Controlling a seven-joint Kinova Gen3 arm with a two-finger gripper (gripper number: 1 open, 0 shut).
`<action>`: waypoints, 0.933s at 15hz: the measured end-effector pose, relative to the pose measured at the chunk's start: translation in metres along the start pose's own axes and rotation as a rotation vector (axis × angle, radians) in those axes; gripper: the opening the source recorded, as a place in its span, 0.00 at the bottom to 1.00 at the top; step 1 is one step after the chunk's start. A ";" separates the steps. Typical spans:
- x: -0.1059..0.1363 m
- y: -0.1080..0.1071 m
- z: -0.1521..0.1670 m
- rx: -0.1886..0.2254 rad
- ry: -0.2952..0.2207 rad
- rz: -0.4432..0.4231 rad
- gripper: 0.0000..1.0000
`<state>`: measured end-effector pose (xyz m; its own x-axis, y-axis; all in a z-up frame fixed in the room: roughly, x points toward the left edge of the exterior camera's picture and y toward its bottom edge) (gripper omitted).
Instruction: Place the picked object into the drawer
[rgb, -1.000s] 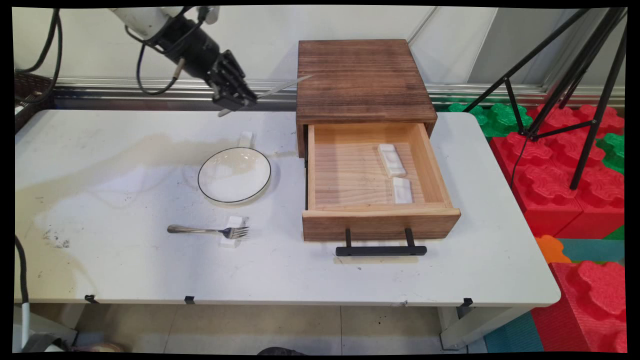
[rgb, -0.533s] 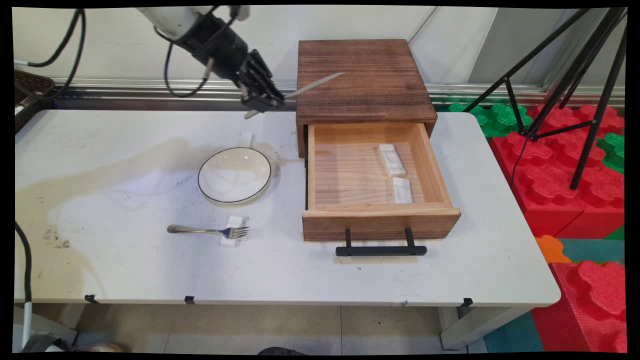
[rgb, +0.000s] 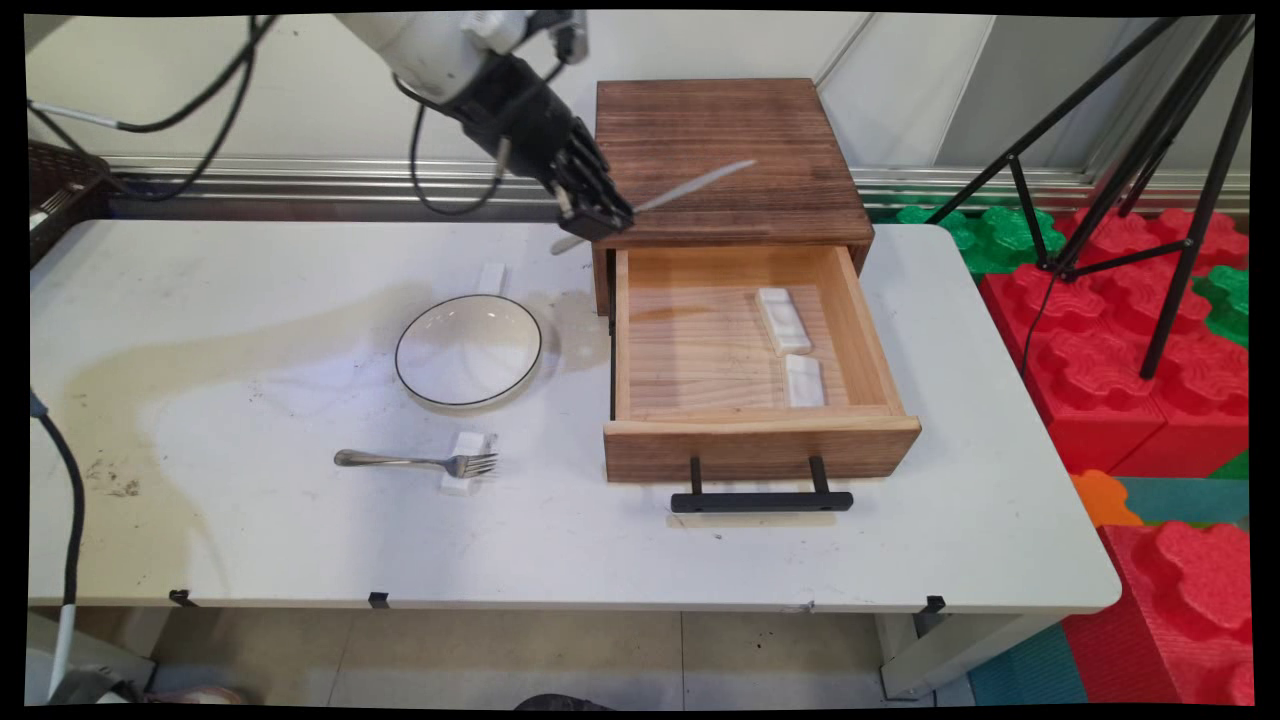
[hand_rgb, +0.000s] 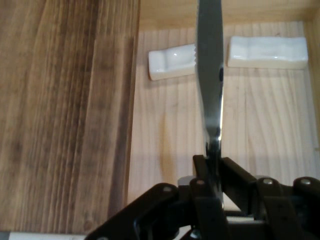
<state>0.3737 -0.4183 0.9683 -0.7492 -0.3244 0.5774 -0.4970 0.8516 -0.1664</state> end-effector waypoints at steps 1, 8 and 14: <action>0.002 0.000 0.005 -0.001 -0.002 0.001 0.00; 0.024 -0.003 0.046 -0.013 -0.007 0.004 0.00; 0.038 -0.003 0.081 -0.037 -0.016 0.005 0.00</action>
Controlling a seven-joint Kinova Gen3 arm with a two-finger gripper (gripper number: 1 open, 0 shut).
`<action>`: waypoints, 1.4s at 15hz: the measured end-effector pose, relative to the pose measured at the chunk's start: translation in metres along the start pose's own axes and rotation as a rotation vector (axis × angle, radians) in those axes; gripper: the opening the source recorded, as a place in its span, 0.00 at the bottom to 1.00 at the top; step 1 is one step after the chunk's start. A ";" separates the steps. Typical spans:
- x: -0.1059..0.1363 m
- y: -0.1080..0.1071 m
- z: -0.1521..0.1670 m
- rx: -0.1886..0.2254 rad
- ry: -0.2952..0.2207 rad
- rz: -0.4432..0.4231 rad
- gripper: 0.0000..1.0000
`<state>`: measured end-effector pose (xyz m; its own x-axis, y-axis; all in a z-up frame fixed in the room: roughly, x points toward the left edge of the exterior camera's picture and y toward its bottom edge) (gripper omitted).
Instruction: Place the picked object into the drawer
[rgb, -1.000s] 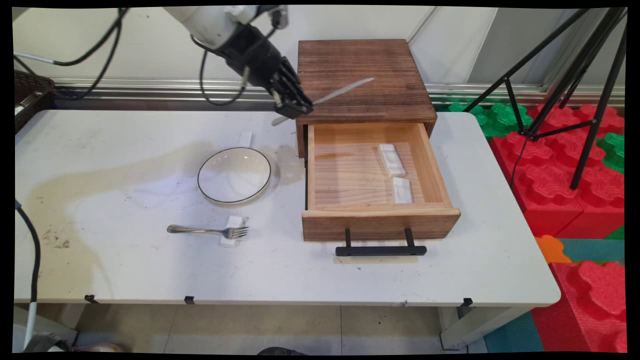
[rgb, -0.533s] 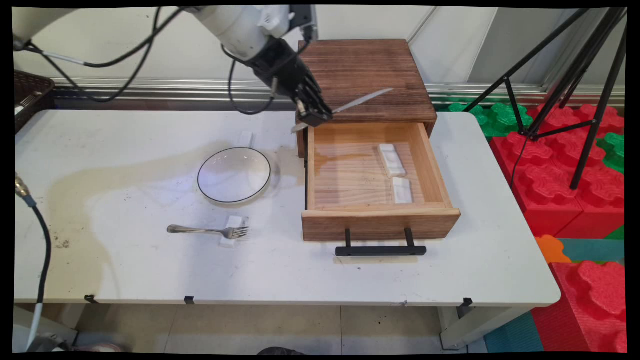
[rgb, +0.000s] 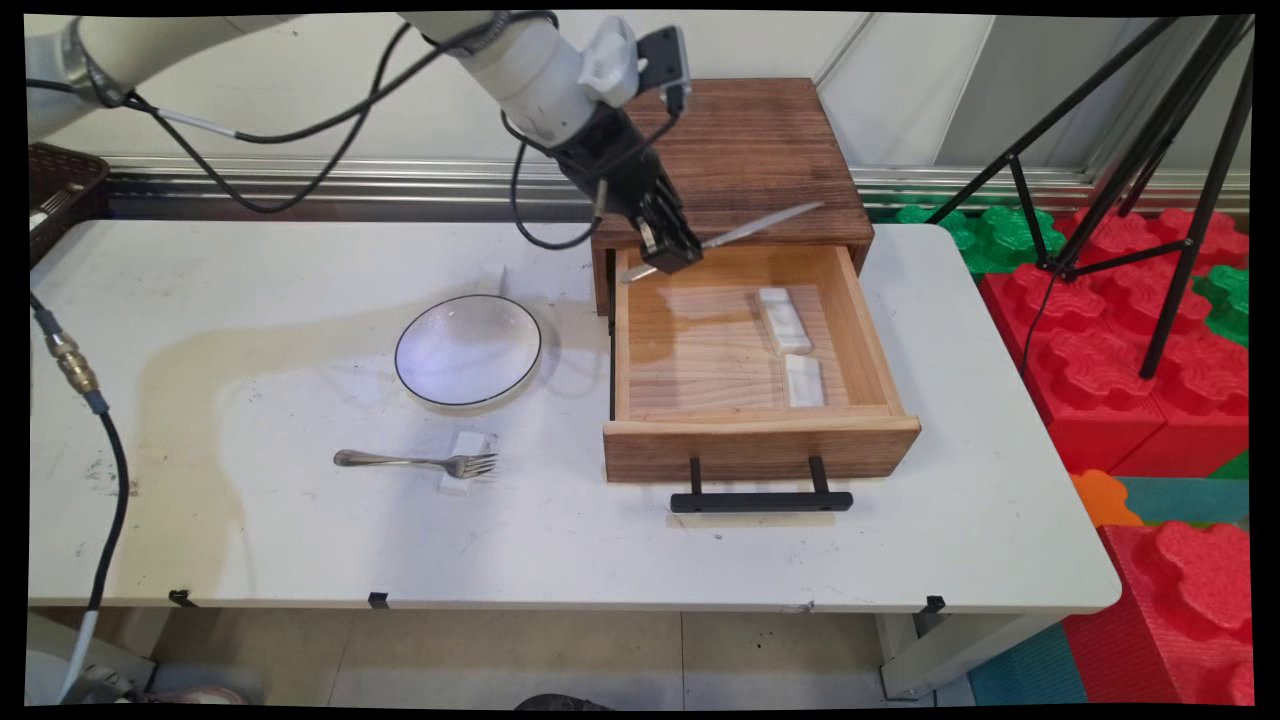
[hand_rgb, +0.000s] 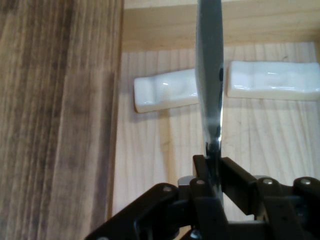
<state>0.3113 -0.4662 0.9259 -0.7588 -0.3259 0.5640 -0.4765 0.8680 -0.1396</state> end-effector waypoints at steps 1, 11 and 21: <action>0.001 0.000 0.004 -0.004 -0.002 0.001 0.00; 0.012 -0.003 0.056 -0.020 0.001 0.030 0.00; 0.006 -0.010 0.088 -0.027 -0.013 0.046 0.00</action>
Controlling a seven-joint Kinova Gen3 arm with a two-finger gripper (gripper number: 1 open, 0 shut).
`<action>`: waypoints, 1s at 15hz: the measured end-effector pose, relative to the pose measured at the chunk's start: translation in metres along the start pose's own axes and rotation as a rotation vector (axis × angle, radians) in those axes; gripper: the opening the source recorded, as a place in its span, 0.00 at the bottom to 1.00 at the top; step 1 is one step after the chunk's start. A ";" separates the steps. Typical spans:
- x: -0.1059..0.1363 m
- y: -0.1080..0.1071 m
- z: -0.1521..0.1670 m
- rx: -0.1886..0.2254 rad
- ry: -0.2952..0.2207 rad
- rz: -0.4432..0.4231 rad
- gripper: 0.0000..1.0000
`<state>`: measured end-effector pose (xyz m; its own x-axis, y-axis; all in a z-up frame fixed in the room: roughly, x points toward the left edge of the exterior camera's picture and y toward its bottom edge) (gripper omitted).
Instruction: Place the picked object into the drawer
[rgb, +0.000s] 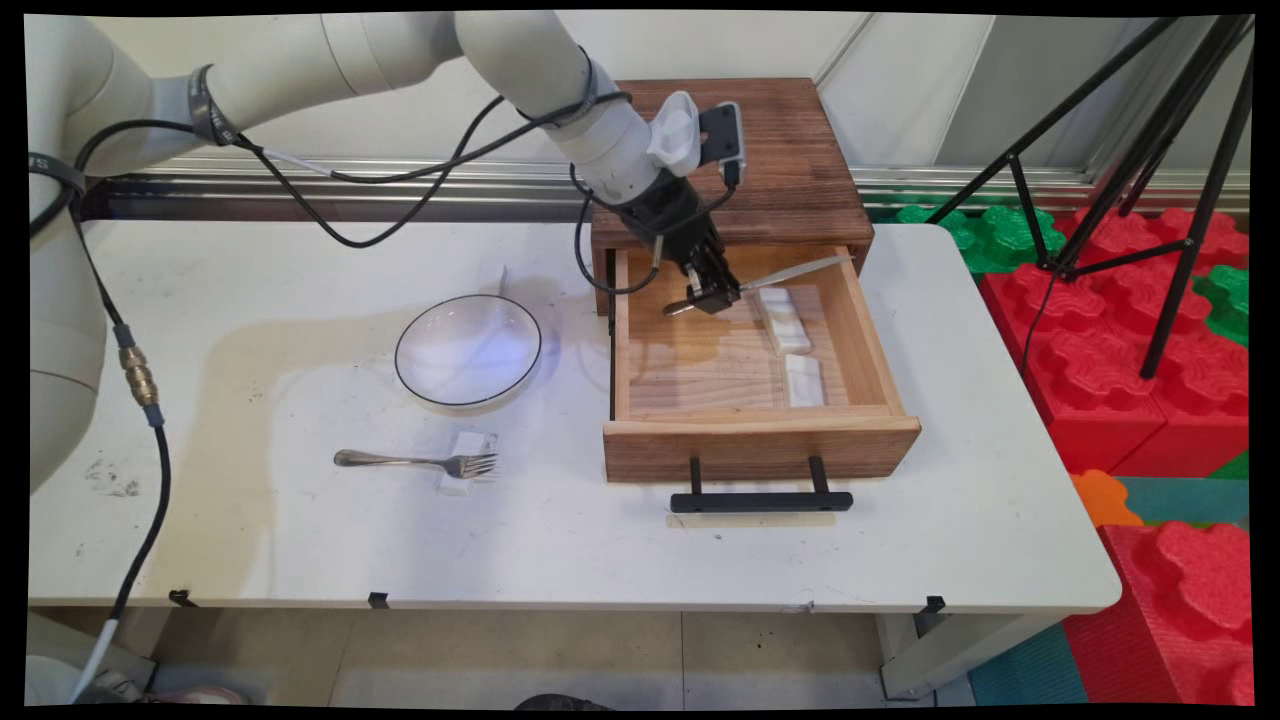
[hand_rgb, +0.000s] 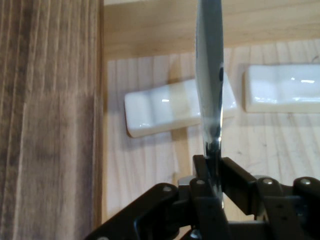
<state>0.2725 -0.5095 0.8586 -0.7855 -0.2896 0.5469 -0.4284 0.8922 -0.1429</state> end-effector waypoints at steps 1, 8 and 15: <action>-0.002 -0.001 0.004 -0.001 -0.005 0.002 0.00; -0.006 -0.006 0.022 0.000 -0.013 0.006 0.00; -0.007 -0.010 0.036 -0.002 -0.014 0.004 0.00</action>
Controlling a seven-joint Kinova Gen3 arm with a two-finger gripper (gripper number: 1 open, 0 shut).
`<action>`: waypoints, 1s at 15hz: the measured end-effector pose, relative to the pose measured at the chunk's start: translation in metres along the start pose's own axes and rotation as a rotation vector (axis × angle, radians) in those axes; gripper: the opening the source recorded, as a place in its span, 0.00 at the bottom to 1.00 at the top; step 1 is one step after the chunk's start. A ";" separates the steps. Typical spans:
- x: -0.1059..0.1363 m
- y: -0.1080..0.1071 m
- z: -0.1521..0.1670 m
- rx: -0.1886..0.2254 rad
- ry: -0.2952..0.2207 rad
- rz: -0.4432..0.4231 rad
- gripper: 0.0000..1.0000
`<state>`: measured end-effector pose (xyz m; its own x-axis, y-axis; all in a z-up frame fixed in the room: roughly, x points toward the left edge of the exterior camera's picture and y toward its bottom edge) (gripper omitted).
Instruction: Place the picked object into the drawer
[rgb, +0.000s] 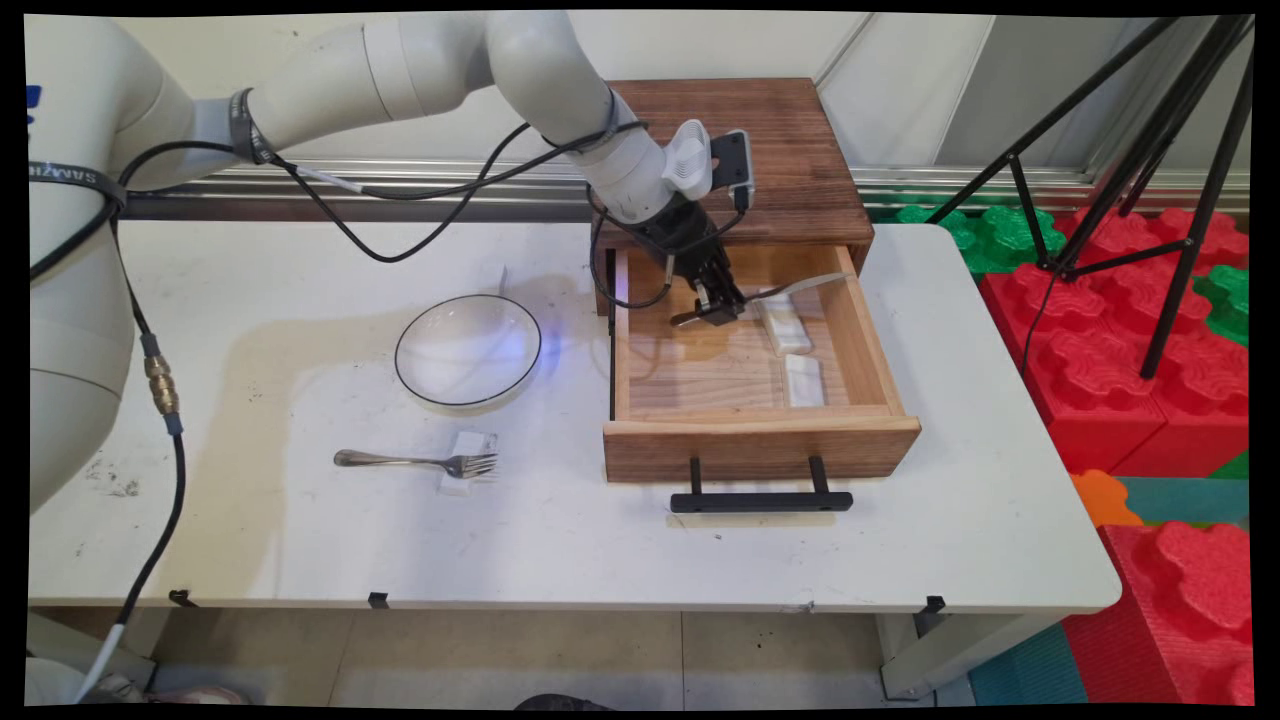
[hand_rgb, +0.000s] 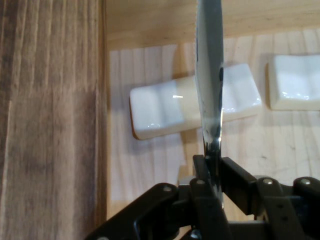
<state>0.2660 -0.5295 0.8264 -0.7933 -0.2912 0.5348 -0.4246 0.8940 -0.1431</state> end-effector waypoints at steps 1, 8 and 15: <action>0.000 -0.001 0.002 -0.001 -0.001 -0.001 0.00; -0.003 -0.004 0.016 -0.007 -0.002 -0.007 0.00; -0.009 -0.009 0.023 -0.007 -0.007 -0.013 0.00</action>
<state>0.2666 -0.5426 0.8035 -0.7904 -0.3054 0.5311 -0.4320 0.8925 -0.1298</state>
